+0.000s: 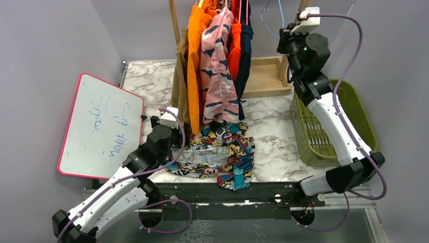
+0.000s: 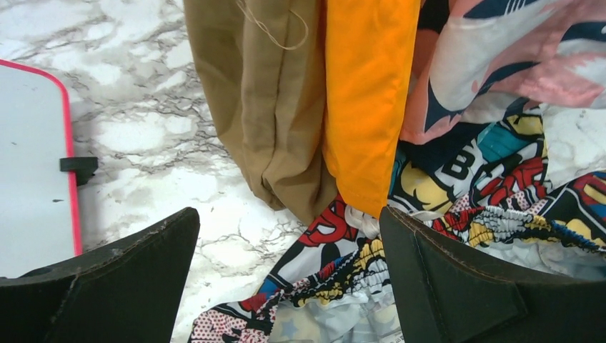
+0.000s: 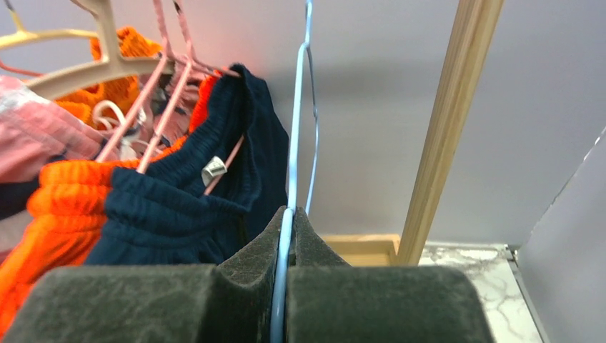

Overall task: Remove the shorts from the hanger
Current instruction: Place the hanger on the clothes rod, then adjust the shorts at the center of the board.

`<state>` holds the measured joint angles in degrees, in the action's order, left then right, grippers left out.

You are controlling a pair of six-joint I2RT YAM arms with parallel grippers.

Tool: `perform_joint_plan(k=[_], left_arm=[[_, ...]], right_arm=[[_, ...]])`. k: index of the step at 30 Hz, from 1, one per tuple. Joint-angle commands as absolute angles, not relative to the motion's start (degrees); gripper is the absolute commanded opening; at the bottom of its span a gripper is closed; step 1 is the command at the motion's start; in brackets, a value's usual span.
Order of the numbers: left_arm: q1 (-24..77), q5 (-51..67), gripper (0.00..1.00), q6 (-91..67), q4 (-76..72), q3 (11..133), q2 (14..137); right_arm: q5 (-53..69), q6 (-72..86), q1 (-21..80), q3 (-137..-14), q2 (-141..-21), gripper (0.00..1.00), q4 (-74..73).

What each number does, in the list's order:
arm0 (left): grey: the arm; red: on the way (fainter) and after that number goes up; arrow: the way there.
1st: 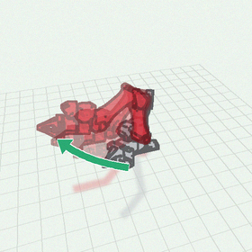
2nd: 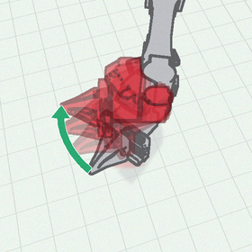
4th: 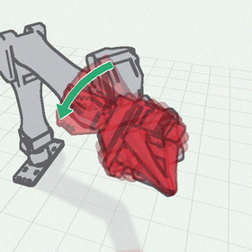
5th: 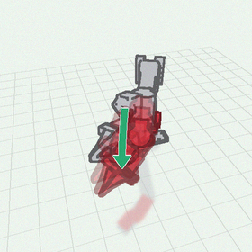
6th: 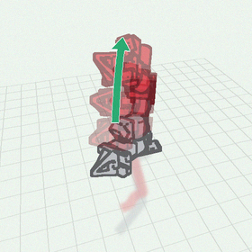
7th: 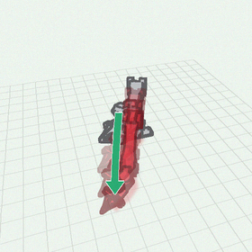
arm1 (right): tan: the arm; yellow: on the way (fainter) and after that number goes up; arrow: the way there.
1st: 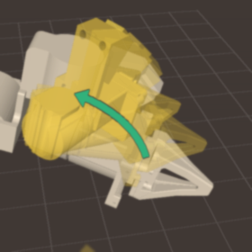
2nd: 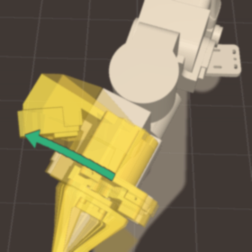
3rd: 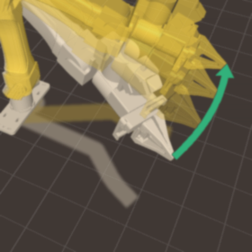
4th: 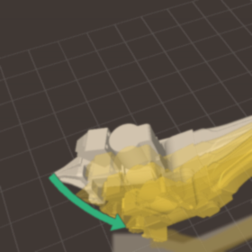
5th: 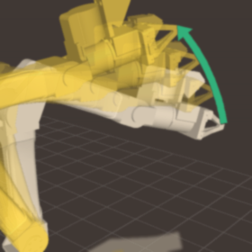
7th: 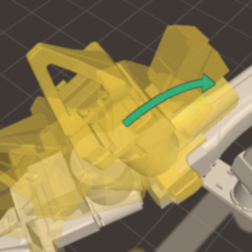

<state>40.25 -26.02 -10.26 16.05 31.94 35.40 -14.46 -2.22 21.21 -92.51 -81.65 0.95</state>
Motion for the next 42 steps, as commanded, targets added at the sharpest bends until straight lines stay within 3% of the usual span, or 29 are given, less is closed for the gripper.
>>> perform_joint_plan(k=[1,7,10,13,29,36,42], left_arm=[[40.1,-22.5,0.99,-10.0,17.1,34.4,37.4],[40.1,-20.9,0.99,-8.7,16.8,34.3,34.1],[40.1,-22.6,0.99,-8.7,16.1,33.6,31.4],[40.2,-26.1,0.99,-9.3,15.9,33.1,29.5],[40.1,-29.6,0.99,-10.6,16.8,33.7,30.5],[40.2,-32.9,0.99,-11.8,16.8,33.2,29.6],[40.1,-35.9,0.99,-12.8,17.1,33.1,29.0]], right_arm=[[-13.1,0.4,20.1,-92.9,-82.6,0.01,-2.8],[-12.0,2.0,19.7,-89.5,-80.6,0.02,-4.4],[-11.3,2.4,19.7,-87.6,-79.0,0.21,-4.8],[-10.1,2.3,19.7,-87.1,-78.3,0.31,-6.2],[-10.2,2.9,19.7,-77.6,-67.1,0.7,-12.1],[-3.9,4.7,19.7,-65.3,-56.1,0.75,-16.1],[17.0,4.2,19.7,-50.6,-47.4,0.77,-14.8]])
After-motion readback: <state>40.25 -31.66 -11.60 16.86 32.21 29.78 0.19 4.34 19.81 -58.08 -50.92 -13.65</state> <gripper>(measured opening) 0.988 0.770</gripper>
